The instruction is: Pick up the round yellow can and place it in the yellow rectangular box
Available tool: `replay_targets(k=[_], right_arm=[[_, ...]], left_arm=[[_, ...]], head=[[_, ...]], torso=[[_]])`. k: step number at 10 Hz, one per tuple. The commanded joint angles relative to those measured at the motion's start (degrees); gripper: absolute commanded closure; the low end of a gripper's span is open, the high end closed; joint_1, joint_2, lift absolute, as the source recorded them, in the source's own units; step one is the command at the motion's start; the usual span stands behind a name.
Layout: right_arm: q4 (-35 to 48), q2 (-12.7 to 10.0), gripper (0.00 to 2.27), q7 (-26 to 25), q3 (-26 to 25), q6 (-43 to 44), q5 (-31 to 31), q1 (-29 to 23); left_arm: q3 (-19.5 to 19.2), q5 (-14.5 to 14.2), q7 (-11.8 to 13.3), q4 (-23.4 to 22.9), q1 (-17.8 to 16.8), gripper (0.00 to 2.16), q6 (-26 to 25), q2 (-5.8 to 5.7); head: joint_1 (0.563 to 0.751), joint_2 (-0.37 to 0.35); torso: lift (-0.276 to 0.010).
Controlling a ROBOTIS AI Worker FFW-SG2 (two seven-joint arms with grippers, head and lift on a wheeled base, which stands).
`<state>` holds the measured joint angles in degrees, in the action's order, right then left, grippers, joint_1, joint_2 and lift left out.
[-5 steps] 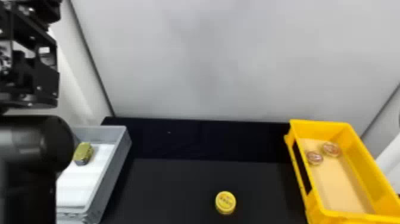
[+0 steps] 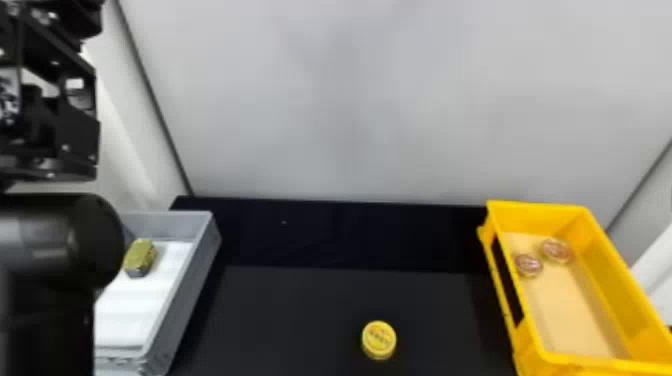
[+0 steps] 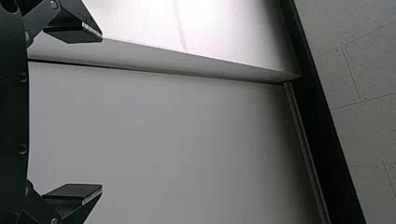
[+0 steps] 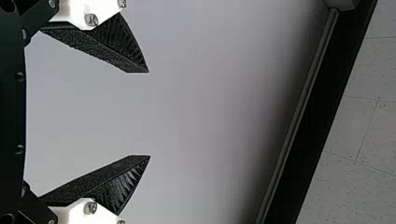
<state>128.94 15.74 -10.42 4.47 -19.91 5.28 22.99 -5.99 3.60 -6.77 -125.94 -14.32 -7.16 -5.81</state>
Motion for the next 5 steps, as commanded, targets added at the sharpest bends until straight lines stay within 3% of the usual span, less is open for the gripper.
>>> replay_targets(k=[1,3,5], right_arm=[[1.23,-1.59,0.15,0.31,-1.13,-16.41,-3.61,1.53],[0.08,-2.56,0.15,6.64,-3.95,-36.28,-7.47,5.13],[-6.95,-0.98,0.15,19.57,-5.35,-50.70,-12.22,9.00]], left_arm=[[-0.08,0.00,0.00,-0.01,0.00,0.14,-0.05,0.00],[0.01,0.00,0.00,-0.27,0.00,0.14,-0.40,0.09],[0.01,0.09,0.09,-0.62,0.00,0.14,-1.02,0.09]], head=[[0.663,0.054],[0.663,0.054],[0.663,0.054]], torso=[[-0.005],[-0.005],[-0.005]])
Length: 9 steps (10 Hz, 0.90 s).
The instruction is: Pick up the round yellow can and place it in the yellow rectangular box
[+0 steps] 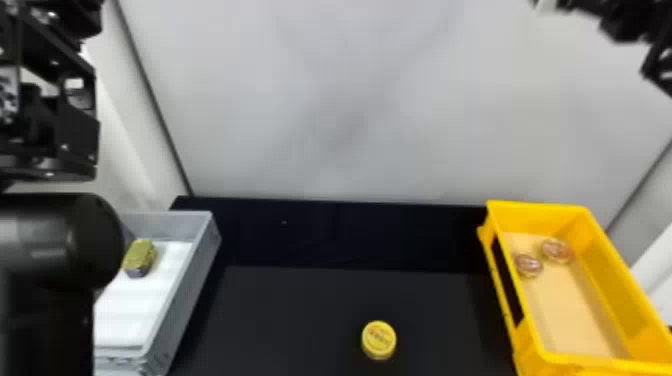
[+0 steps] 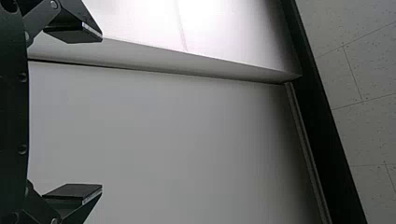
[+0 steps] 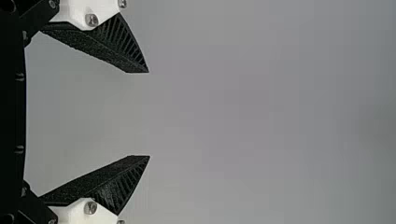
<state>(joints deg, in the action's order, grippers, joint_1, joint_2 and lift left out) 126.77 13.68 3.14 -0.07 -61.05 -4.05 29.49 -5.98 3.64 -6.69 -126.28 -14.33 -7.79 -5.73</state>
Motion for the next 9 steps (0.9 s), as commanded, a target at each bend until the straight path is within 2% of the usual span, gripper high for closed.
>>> replay_targets(k=[1,2,3,4,6,9], right_arm=[[-8.38,2.14,0.15,11.98,-0.10,-10.62,-3.16,2.33],[-12.24,2.58,0.15,18.84,0.25,-10.70,-3.16,1.54],[-15.14,2.84,0.14,23.59,0.34,-10.79,-2.89,0.04],[-16.38,3.11,0.11,25.79,0.86,-10.88,-1.31,-2.07],[-19.19,2.49,0.05,36.25,3.59,-7.63,10.82,-5.58],[-26.39,1.09,0.07,46.98,9.57,-5.25,27.71,-9.45]], left_arm=[[0.09,0.06,0.01,-0.29,0.00,0.14,-0.48,0.11],[0.18,0.06,0.01,-0.29,0.00,0.14,-0.48,0.28],[0.27,0.06,0.01,-0.29,0.00,0.14,-0.48,0.55],[0.53,0.06,0.01,-0.29,-0.09,0.14,-0.48,0.81],[0.62,0.06,0.01,-0.29,-0.09,0.14,-0.48,1.07],[0.79,-0.12,0.01,-0.02,-0.09,0.14,-0.21,1.16]], head=[[0.663,0.054],[0.663,0.054],[0.663,0.054],[0.663,0.054],[0.663,0.054],[0.663,0.054]], torso=[[-0.005],[-0.005],[-0.005],[-0.005],[-0.005],[-0.005]])
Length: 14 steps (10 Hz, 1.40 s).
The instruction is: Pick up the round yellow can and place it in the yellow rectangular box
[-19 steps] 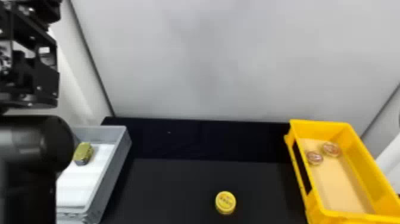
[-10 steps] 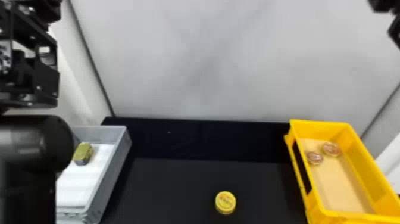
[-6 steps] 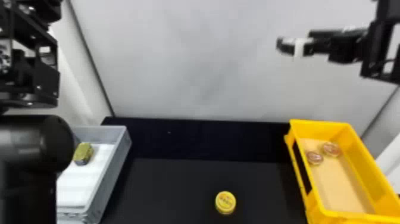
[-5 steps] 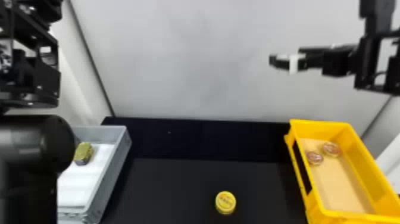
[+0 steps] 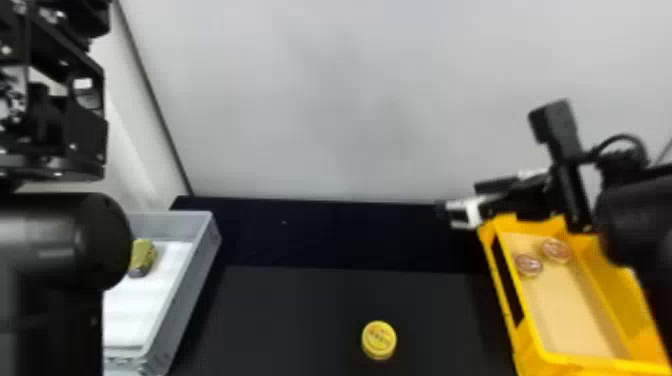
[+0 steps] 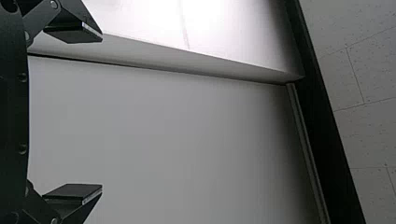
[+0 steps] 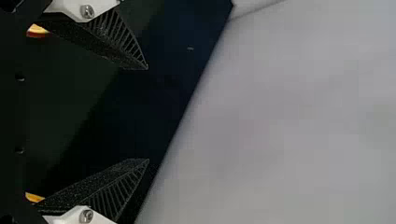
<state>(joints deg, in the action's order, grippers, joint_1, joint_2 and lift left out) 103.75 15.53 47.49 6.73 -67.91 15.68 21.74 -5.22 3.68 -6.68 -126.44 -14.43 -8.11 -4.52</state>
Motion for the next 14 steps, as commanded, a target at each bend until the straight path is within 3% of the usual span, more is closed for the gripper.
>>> replay_targets(k=[1,6,9,14], right_arm=[[-5.93,-2.35,0.07,5.62,3.03,5.39,13.78,-3.20],[-18.94,-4.02,0.07,8.43,4.96,14.09,12.38,-4.87],[-28.61,-6.39,0.07,8.08,6.20,19.11,9.56,-3.46],[-37.31,-7.18,0.05,5.62,9.89,26.49,8.86,-1.70]], left_arm=[[0.12,-0.25,0.00,0.41,0.01,0.14,0.37,-0.06],[0.12,-0.78,0.00,0.93,0.37,0.14,0.98,-0.32],[0.12,-0.87,0.00,1.20,0.37,0.14,1.34,-0.50],[0.47,-0.87,0.00,1.55,0.10,0.14,1.60,-0.41]], head=[[0.663,0.054],[0.663,0.054],[0.663,0.054],[0.663,0.054]], torso=[[-0.005],[-0.005],[-0.005],[-0.005]])
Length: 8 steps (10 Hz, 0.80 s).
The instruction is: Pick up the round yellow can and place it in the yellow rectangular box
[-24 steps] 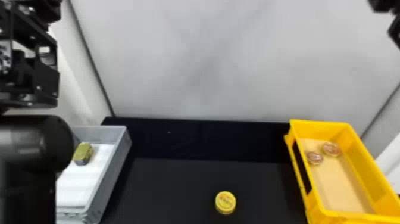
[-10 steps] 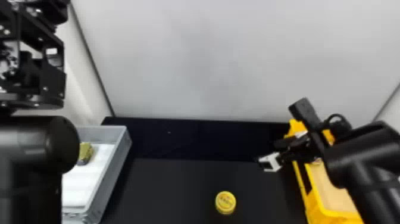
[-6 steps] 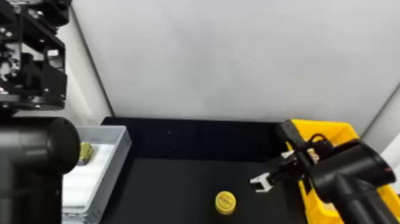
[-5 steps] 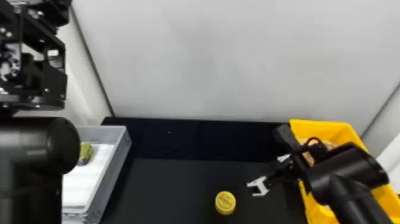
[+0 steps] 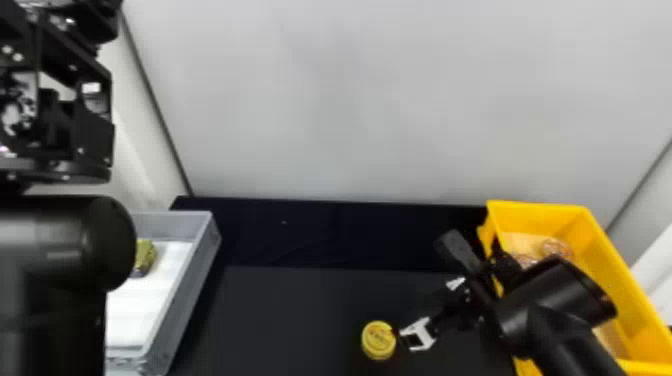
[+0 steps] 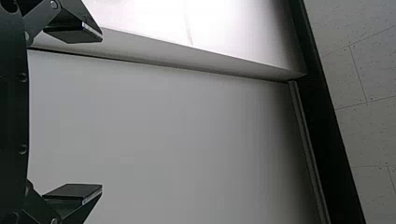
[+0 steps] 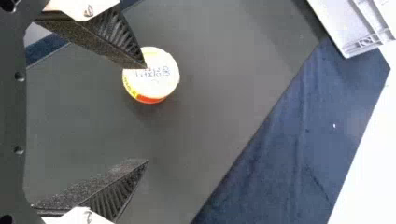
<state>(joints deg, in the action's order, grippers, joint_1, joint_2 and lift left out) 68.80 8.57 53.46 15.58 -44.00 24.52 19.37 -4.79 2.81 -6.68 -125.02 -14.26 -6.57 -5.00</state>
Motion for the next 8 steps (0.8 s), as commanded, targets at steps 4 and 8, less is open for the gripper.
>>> replay_targets(k=[4,8], right_arm=[[-3.85,-1.10,0.05,-0.09,4.47,5.93,-0.60,1.63],[-4.03,-1.62,0.05,-0.18,4.82,6.28,-1.39,1.81]], left_arm=[[0.22,0.00,0.00,0.21,-0.24,0.14,0.06,0.08],[0.39,0.00,0.00,0.21,-0.51,0.14,-0.03,0.08]], head=[[0.663,0.054],[0.663,0.054]], torso=[[-0.005],[-0.005]])
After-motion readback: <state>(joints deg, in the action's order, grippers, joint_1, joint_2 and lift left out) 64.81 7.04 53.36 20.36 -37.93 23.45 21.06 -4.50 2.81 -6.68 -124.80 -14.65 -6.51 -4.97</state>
